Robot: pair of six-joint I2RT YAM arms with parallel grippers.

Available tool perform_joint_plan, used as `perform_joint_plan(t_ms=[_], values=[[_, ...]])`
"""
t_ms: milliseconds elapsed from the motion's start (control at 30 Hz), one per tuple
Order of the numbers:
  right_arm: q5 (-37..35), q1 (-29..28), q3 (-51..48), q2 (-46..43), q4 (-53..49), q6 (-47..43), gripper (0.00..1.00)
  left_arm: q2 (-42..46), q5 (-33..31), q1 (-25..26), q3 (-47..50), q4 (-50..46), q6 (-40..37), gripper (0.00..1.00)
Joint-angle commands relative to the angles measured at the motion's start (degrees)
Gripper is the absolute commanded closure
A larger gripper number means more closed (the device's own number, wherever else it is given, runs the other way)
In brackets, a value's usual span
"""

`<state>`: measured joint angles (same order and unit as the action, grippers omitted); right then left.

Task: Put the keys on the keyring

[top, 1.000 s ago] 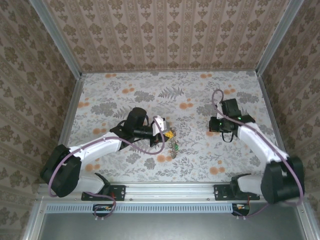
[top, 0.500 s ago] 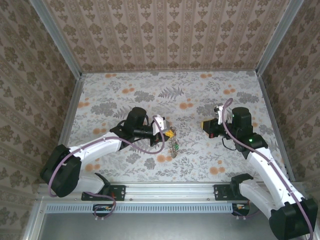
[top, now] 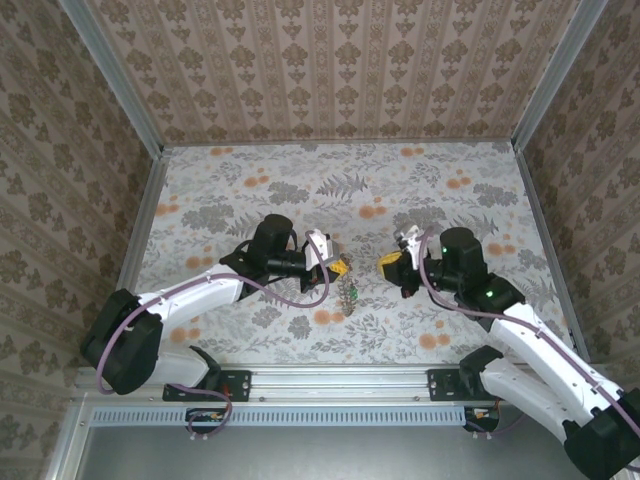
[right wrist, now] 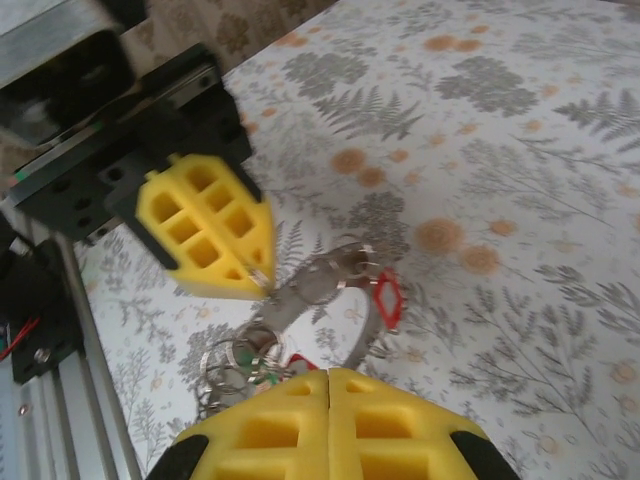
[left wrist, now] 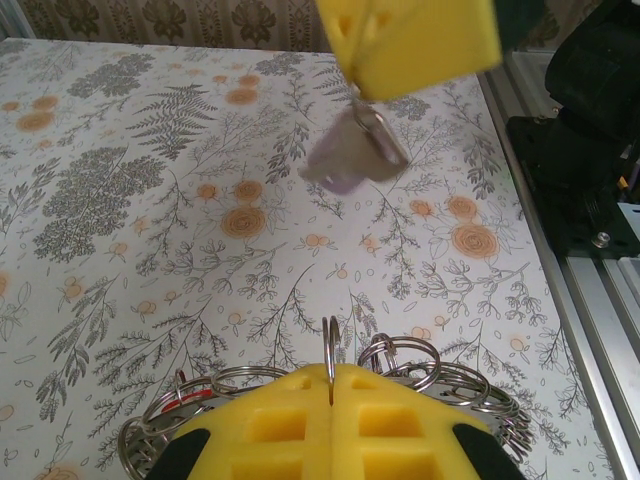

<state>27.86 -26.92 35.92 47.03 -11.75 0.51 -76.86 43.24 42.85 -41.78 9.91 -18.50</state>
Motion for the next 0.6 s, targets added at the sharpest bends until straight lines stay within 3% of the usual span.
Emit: perform_joint_plan(t_ms=[0,200,567], values=[[-3.28,-3.73,0.99,1.0,3.15,-3.93,1.0,1.01,1.58,0.74,-2.3,3.7,1.76,1.0],[-4.07,-8.1,2.26,5.7,7.44,-3.41,1.0,0.81,1.27,1.09,-2.08,4.52,2.5,1.0],[-4.72,-9.42,2.44,9.8,14.54,-2.89,1.0,0.07,1.26,1.45,-2.5,4.48,2.79,1.0]])
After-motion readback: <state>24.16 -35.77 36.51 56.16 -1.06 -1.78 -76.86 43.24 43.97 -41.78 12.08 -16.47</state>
